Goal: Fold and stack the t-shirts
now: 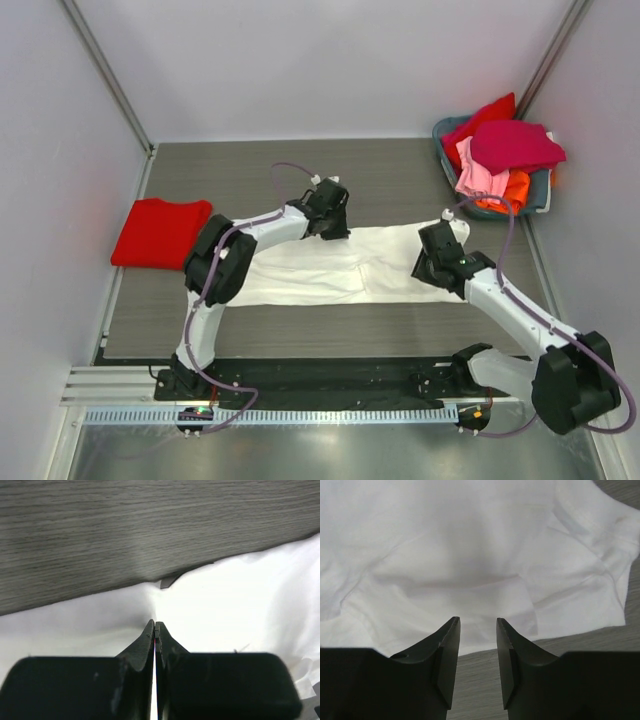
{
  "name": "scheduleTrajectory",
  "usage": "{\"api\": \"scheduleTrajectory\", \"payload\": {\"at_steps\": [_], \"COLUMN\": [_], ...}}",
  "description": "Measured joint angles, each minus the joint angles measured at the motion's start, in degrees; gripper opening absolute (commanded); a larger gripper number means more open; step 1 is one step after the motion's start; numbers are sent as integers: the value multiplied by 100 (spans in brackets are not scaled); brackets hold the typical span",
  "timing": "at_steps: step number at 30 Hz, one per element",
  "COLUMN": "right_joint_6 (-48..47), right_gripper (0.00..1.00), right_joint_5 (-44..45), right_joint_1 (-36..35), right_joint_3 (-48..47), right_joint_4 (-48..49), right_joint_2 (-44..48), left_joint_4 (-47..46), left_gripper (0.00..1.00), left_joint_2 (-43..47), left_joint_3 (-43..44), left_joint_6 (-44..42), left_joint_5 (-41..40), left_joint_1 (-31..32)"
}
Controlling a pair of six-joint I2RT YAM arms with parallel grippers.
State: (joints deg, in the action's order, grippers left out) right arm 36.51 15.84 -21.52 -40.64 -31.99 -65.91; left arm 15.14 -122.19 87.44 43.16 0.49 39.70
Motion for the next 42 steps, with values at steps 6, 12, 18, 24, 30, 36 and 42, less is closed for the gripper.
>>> {"api": "scheduleTrajectory", "payload": {"at_steps": [6, 12, 18, 24, 30, 36, 42], "right_joint_6": [562, 813, 981, 1088, 1178, 1187, 1198], "right_gripper": [40, 39, 39, 36, 24, 1, 1], "right_joint_5": [479, 645, 772, 807, 804, 807, 745], "right_joint_1": [68, 103, 118, 175, 184, 186, 186], "right_joint_3": [621, 702, 782, 1021, 1113, 1163, 1222], "right_joint_4": [-107, -125, -59, 116, 181, 199, 199], "right_joint_2": [706, 610, 538, 431, 463, 946, 1032], "left_joint_4": [-426, -957, -1158, -1167, -1108, -1104, -960], "left_gripper": [15, 44, 44, 41, 38, 38, 38], "left_joint_2": [595, 1550, 2367, 2498, 2496, 2334, 2057], "left_joint_3": [-514, -1445, -2208, -2592, -2715, -2695, -2597], "left_joint_6": [-129, -138, 214, 892, 1381, 1602, 1738], "left_joint_5": [-4, 83, 55, -50, -136, -151, -197], "left_joint_1": [114, 216, 525, 1274, 1602, 1685, 1709]}}
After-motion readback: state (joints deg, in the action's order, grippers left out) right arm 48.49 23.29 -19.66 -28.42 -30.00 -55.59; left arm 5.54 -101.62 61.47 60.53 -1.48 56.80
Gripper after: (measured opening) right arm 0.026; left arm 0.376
